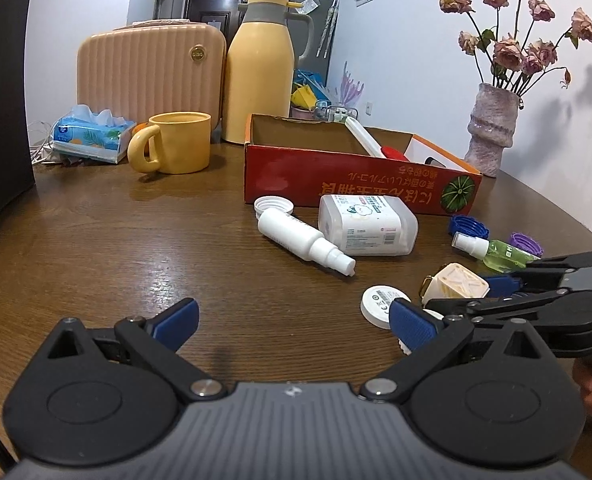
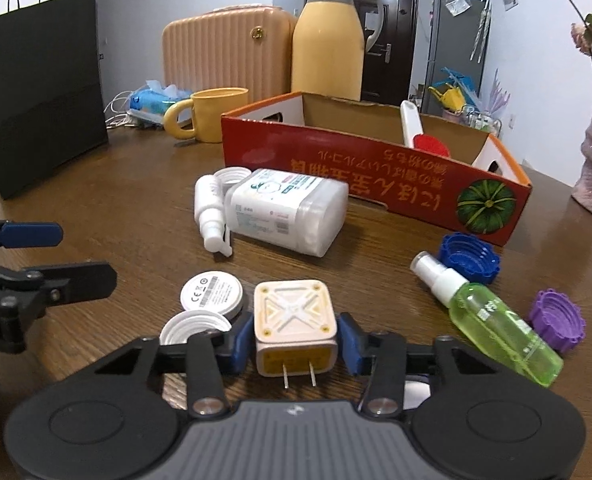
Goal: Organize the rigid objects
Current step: 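Grasp the white plug adapter with the right gripper while the left gripper grasps a white cap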
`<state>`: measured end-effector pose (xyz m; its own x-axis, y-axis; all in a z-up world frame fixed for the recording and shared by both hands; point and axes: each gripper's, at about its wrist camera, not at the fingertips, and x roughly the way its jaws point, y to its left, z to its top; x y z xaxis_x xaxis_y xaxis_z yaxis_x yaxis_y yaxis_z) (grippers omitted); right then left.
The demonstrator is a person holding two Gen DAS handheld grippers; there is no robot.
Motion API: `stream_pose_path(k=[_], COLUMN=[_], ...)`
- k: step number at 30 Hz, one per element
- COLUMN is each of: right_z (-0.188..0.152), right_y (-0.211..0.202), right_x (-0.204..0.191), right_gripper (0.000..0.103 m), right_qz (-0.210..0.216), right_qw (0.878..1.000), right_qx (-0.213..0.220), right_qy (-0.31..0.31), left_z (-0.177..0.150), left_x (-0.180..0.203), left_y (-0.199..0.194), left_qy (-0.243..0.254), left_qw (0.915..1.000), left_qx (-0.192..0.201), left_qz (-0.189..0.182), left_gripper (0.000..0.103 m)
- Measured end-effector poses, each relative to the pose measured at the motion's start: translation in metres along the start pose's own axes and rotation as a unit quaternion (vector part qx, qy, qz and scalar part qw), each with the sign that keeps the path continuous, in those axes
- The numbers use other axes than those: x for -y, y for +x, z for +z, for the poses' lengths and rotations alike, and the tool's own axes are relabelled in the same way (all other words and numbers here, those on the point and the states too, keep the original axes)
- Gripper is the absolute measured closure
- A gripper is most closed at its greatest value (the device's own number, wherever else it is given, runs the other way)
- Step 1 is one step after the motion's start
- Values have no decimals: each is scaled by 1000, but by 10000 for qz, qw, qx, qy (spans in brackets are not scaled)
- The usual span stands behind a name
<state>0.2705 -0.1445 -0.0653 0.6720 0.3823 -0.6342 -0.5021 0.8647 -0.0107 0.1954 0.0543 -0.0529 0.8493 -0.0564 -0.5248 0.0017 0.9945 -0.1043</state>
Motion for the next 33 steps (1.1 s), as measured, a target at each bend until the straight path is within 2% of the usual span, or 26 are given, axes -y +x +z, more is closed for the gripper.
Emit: stream_pose_path(k=[2, 9, 14, 21, 33], right_z=[-1, -6, -9, -18, -28], right_y=[4, 2, -12, -34, -48], right_x=[1, 0, 9, 31, 56], right_gripper=[65, 65, 65, 65, 65], right_qz=[57, 81, 96, -98, -267], right_qw=[10000, 9997, 9973, 9896, 9824], right_qx=[22, 232, 626, 1170, 1451], right_qy=[41, 84, 376, 830, 1148], left_z=[0, -1, -1, 0, 10], left_x=[0, 0, 2, 11, 44], left_y=[1, 3, 4, 6, 11], left_qy=[-11, -5, 17, 136, 360], left_qw=[10000, 10000, 9999, 9995, 9992], left_qx=[-14, -39, -52, -65, -128], left_qz=[4, 37, 132, 280, 136], left_gripper=[0, 0, 0, 0, 0])
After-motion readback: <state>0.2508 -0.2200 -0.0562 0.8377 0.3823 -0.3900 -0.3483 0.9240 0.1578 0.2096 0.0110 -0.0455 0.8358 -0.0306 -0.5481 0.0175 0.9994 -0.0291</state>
